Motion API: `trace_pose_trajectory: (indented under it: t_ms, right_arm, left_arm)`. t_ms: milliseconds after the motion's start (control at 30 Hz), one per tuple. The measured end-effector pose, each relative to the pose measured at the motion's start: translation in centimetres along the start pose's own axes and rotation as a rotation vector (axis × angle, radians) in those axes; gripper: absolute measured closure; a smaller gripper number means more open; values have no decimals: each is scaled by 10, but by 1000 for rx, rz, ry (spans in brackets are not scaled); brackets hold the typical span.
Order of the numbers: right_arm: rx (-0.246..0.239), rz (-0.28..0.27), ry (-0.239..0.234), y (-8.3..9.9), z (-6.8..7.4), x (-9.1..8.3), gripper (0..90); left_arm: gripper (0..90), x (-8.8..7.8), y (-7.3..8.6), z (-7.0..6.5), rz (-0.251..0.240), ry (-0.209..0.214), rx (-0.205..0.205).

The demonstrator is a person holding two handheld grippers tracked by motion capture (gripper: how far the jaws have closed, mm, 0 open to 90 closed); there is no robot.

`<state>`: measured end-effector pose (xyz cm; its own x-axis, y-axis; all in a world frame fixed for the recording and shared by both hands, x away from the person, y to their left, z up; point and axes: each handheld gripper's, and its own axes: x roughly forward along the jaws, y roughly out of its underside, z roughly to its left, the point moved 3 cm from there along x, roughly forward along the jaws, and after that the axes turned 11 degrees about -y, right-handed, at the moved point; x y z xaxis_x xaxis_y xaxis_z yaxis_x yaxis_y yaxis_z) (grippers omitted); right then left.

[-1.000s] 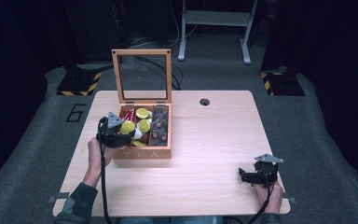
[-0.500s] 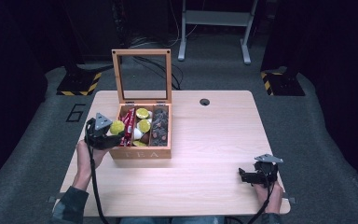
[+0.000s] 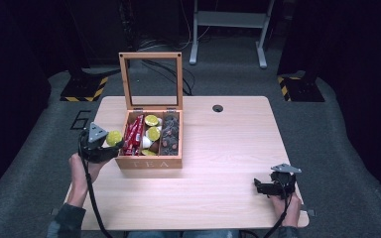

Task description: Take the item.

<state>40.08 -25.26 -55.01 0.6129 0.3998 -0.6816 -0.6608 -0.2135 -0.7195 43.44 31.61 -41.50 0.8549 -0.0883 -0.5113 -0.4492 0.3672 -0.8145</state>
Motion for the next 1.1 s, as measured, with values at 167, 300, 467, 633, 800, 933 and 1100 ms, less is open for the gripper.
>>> trace_pose_trajectory:
  t_ms: [167, 300, 467, 633, 800, 933, 1100]
  right_arm:
    - [1, 0, 0, 0, 0, 0, 16]
    - [1, 0, 0, 0, 0, 0, 17]
    - [1, -1, 1, 0, 0, 0, 17]
    - [2, 0, 2, 0, 0, 0, 17]
    - [2, -1, 1, 0, 0, 0, 18]
    - [3, 0, 0, 0, 0, 0, 18]
    - [2, -1, 0, 0, 0, 0, 18]
  left_arm:
    - [381, -5, 6, 6, 9, -10, -5]
    - [381, -9, 13, 11, 11, -23, -16]
    - [381, -11, 22, 18, 23, -39, -23]
    - [382, -9, 32, 25, 46, -52, -41]
    - [381, 0, 44, 32, 84, -59, -62]
    - [381, 12, 55, 38, 119, -65, -81]
    - [381, 28, 67, 45, 165, -59, -118]
